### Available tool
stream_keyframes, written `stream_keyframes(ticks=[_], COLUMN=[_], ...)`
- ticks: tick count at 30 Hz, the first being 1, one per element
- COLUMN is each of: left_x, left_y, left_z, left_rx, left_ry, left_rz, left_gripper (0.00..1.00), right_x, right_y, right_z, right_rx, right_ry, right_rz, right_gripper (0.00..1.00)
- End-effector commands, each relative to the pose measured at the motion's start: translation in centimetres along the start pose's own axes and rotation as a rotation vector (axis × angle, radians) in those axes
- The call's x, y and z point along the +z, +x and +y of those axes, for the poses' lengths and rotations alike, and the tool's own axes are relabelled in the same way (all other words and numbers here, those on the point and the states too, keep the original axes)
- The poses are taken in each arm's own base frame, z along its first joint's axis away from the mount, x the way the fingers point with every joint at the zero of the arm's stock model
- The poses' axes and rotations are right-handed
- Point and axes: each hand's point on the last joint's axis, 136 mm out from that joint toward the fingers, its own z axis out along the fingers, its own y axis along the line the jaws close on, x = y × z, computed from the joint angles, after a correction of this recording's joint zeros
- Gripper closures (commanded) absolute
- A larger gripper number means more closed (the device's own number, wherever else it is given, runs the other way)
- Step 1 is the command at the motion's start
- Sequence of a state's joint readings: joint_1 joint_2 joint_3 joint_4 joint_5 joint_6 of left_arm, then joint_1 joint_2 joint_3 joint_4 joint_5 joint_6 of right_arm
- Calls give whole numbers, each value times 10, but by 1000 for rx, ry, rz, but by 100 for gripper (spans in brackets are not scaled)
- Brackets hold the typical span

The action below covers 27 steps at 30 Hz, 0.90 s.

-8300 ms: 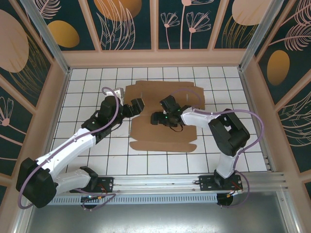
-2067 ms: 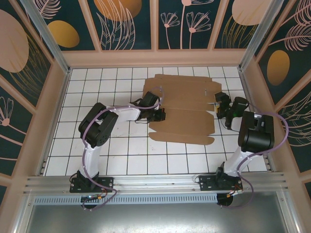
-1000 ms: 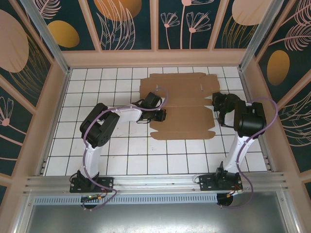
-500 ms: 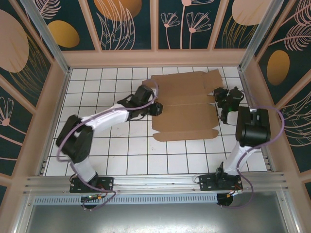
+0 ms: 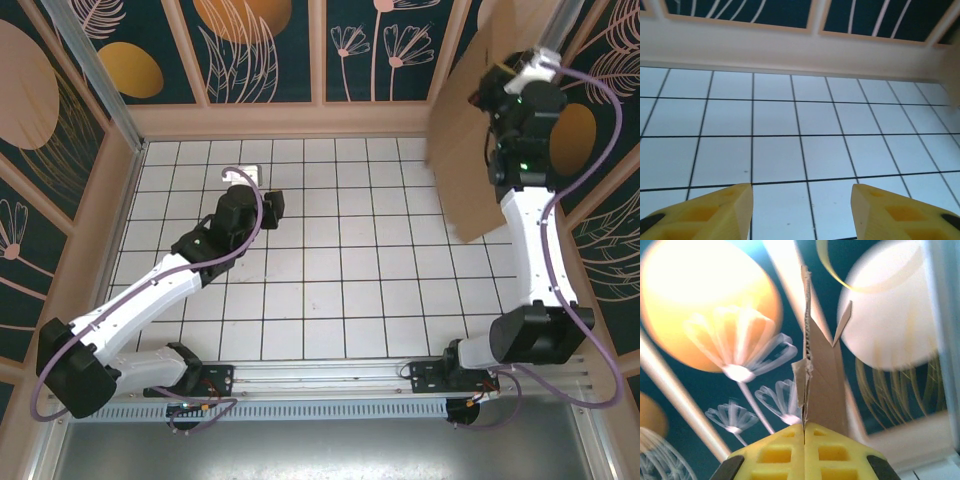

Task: Fold the paper box

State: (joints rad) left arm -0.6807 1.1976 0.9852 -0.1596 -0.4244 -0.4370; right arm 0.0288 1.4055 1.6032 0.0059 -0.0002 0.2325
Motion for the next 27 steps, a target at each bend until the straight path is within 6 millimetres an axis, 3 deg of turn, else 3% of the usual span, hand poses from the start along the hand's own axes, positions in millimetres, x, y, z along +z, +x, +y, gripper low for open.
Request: stream_keyframes(ticks=[1,3,5,9,14,15,16,18,19,20,23,25,27], left_x=[-3,-7,-15,-37,-56,-63,-64,-64,-65,-67,-72,-70,-59], left_y=[-5,-10,-19,-42,-58,-71,-74,-78,-81,-85,-97,-102,-99], left_z=[20,24,27,33,38,35,33,28,22,16,6,-1,-15], left_rx=[-2,-9,-22,-65,-94,-109,-113,-113,-107,-103,-115,-117,-91], left_ry=[-96,-114,-125,-123,-118,-104,-95,-70,-42,-10,45,69,115], left_rz=[-57,-75,-105,-183,-234,-261,-267,-270,-272,-281,-311,-314,-278], left_gripper=[46,46,46,47,47,46,46,45,45,44,43,42,44], right_x=[-10,-9,-10,-34,-84,-97,-111,-134,-143,-146,-147,-142,-126], right_y=[8,26,62,174,329,359,389,423,429,427,391,358,335], right_z=[54,90,123,170,195,204,219,253,269,281,296,288,260], right_rx=[-266,-327,-382,-476,-414,-403,-383,-350,-345,-338,-196,-27,123], right_ry=[-9,-57,-105,-164,-167,-172,-220,-322,-358,-384,-471,-550,-559], right_rz=[90,134,193,323,503,536,586,645,645,642,626,619,638], right_gripper=[100,100,100,100,100,89,66,39,29,25,21,21,28])
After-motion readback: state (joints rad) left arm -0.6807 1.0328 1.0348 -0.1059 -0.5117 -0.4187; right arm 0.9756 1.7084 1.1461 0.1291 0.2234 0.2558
